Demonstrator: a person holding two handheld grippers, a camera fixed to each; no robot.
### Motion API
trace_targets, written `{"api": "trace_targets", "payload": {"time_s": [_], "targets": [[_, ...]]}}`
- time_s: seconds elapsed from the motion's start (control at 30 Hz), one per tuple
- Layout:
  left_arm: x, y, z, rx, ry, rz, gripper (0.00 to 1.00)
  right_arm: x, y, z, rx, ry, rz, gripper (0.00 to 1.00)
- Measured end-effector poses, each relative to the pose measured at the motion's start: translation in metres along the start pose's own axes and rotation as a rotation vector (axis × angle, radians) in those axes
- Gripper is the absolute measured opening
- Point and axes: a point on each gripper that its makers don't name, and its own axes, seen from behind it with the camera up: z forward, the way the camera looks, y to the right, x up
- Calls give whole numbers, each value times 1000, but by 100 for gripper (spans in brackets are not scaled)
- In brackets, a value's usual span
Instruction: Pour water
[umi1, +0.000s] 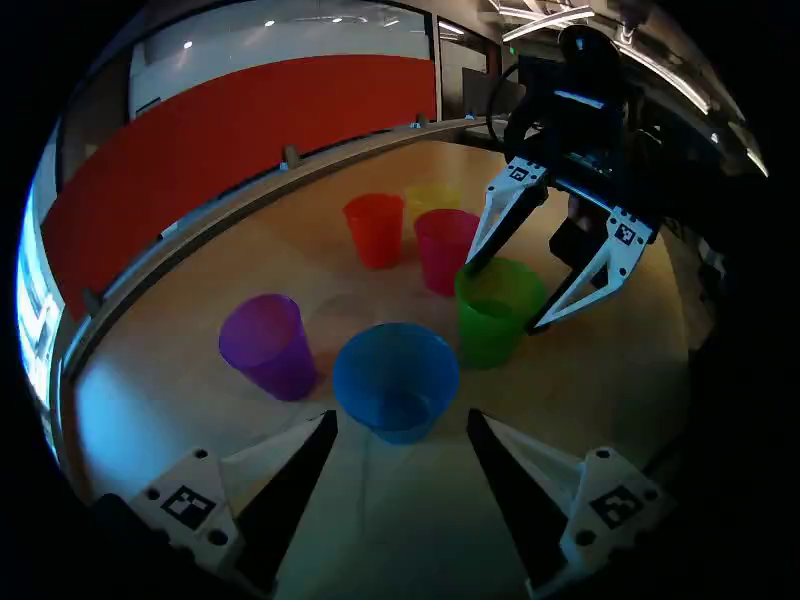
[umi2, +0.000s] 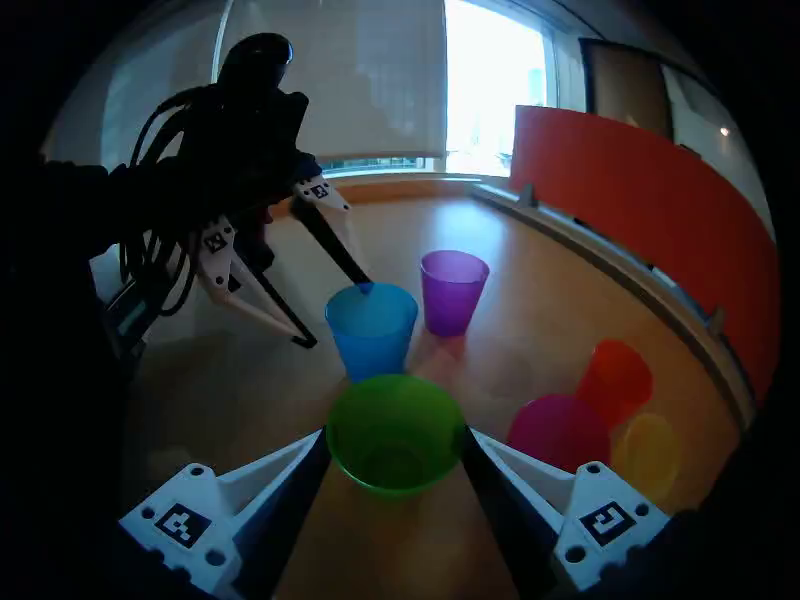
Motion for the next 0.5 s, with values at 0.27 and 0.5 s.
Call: {"api": "trace_targets", "payload": {"time_s": [0.27, 0.5], "targets": [[0, 2, 1, 2, -7, 1, 97, -1, 1, -2, 0, 7, 39, 95], [-1, 0, 0, 12, -9, -2, 97, -3, 2, -6, -12, 6, 40, 100]]}}
